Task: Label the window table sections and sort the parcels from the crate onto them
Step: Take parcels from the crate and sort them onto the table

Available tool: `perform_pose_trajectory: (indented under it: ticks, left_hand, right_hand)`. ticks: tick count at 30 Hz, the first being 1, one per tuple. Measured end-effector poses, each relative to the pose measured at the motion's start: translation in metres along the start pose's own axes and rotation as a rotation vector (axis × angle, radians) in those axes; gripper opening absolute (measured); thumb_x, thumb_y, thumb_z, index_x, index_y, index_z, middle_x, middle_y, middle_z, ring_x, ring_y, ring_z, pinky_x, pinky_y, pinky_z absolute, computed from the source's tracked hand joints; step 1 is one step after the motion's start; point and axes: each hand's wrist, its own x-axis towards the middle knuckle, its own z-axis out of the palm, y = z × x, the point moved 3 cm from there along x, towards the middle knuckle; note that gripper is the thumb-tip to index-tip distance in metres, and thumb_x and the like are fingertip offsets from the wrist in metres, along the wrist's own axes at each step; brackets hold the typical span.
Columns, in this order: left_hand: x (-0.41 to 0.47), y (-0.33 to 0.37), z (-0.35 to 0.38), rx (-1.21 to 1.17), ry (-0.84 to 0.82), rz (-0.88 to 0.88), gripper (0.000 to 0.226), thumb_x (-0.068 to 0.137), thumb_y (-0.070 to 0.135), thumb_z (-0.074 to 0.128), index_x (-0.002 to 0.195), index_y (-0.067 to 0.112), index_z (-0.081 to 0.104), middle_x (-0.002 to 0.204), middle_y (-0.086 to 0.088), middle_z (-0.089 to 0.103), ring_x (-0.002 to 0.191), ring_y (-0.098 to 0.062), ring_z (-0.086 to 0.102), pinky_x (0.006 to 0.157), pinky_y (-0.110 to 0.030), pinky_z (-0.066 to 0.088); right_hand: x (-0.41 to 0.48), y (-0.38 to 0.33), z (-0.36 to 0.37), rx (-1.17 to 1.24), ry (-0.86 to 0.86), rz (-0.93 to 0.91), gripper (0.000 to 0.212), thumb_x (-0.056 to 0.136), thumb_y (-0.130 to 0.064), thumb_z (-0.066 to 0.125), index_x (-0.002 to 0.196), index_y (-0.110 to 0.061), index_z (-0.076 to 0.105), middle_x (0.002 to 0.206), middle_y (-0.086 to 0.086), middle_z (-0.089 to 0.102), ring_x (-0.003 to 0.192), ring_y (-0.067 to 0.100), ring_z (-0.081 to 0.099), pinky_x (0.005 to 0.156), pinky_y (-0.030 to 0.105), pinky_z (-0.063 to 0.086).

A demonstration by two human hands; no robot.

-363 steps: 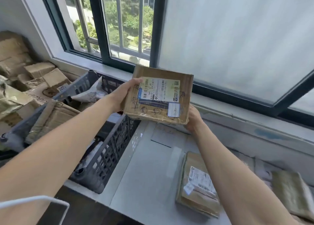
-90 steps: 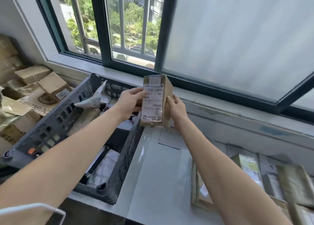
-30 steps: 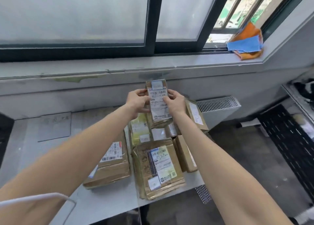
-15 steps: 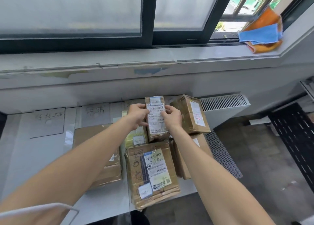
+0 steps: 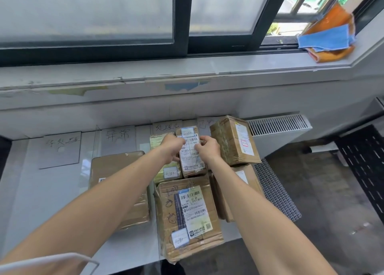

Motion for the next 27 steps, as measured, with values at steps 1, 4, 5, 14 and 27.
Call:
perform_pose_trajectory:
  ticks: [1,4,5,14,27]
  left_hand:
    - [0.0,0.0,-0.001,-0.001,0.012,0.0,0.036,0.098,0.014,0.049,0.133,0.006,0.049,0.125,-0.013,0.061,0.109,-0.03,0.061,0.088,-0.048,0.055]
    - [0.002,0.001,-0.007,0.008,0.071,0.048,0.048,0.097,0.017,0.052,0.143,0.009,0.042,0.113,-0.007,0.061,0.092,-0.021,0.058,0.08,-0.038,0.052]
    - [0.002,0.002,-0.01,0.026,0.102,0.074,0.047,0.097,0.017,0.053,0.143,0.008,0.043,0.104,-0.004,0.06,0.081,-0.016,0.054,0.075,-0.035,0.048]
    - [-0.011,0.019,-0.068,0.779,0.426,0.4,0.06,0.098,0.038,0.047,0.151,0.015,0.031,0.151,-0.015,0.036,0.136,-0.034,0.034,0.109,-0.045,0.032]
    - [-0.082,-0.041,-0.261,1.067,0.673,0.436,0.063,0.096,0.048,0.046,0.149,0.016,0.031,0.147,-0.016,0.035,0.136,-0.034,0.03,0.114,-0.049,0.022]
  right_hand:
    - [0.0,-0.002,-0.001,-0.013,-0.008,-0.007,0.043,0.094,-0.017,0.062,0.137,-0.016,0.055,0.123,0.006,0.067,0.097,0.019,0.065,0.085,0.039,0.058]
    - [0.0,-0.007,-0.003,-0.06,0.017,-0.023,0.054,0.095,-0.021,0.062,0.146,-0.015,0.045,0.138,0.007,0.057,0.1,0.017,0.058,0.081,0.032,0.049]
    - [-0.001,-0.01,-0.004,-0.078,0.036,-0.031,0.056,0.096,-0.023,0.061,0.148,-0.015,0.042,0.143,0.008,0.053,0.105,0.018,0.058,0.082,0.031,0.047]
    - [-0.023,-0.085,0.009,-0.482,0.164,-0.545,0.055,0.101,-0.033,0.049,0.152,-0.015,0.036,0.156,0.009,0.037,0.147,0.025,0.028,0.12,0.04,0.026]
    - [-0.119,-0.192,0.158,-0.796,0.09,-0.791,0.059,0.101,-0.037,0.047,0.154,-0.015,0.031,0.16,0.014,0.028,0.149,0.031,0.02,0.121,0.044,0.018]
